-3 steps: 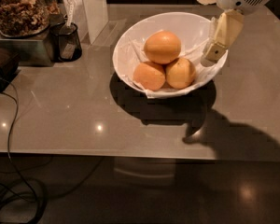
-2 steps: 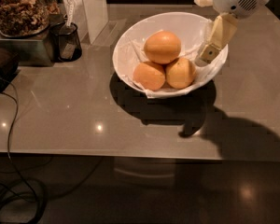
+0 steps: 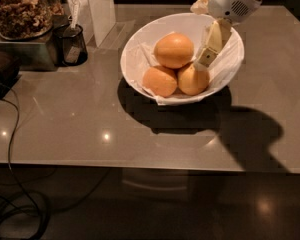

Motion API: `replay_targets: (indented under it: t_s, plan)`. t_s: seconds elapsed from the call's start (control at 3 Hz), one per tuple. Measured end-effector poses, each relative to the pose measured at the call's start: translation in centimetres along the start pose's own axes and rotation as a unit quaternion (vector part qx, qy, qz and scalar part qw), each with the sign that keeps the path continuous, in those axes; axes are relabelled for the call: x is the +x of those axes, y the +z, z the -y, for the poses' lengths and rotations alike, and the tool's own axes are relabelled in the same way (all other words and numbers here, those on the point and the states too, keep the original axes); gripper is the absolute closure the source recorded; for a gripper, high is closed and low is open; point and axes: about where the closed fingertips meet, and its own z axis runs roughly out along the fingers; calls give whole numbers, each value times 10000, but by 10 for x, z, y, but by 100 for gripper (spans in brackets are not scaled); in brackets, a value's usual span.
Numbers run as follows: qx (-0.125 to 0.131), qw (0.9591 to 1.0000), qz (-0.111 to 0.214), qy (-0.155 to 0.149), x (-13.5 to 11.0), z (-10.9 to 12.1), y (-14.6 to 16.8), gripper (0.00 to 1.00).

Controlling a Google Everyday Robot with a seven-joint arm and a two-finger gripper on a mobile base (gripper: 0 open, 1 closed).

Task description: Pick orange from white bowl

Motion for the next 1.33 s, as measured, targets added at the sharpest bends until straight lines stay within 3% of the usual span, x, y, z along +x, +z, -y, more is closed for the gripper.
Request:
replay_targets:
  t_s: [0.33, 1.0, 1.33]
  plan:
    - [-217, 9992, 282, 168, 2, 5, 26, 0]
    - [-842, 9937, 617, 399, 3, 10, 81, 0]
    - [-847, 9937, 619, 402, 3, 11, 82, 19]
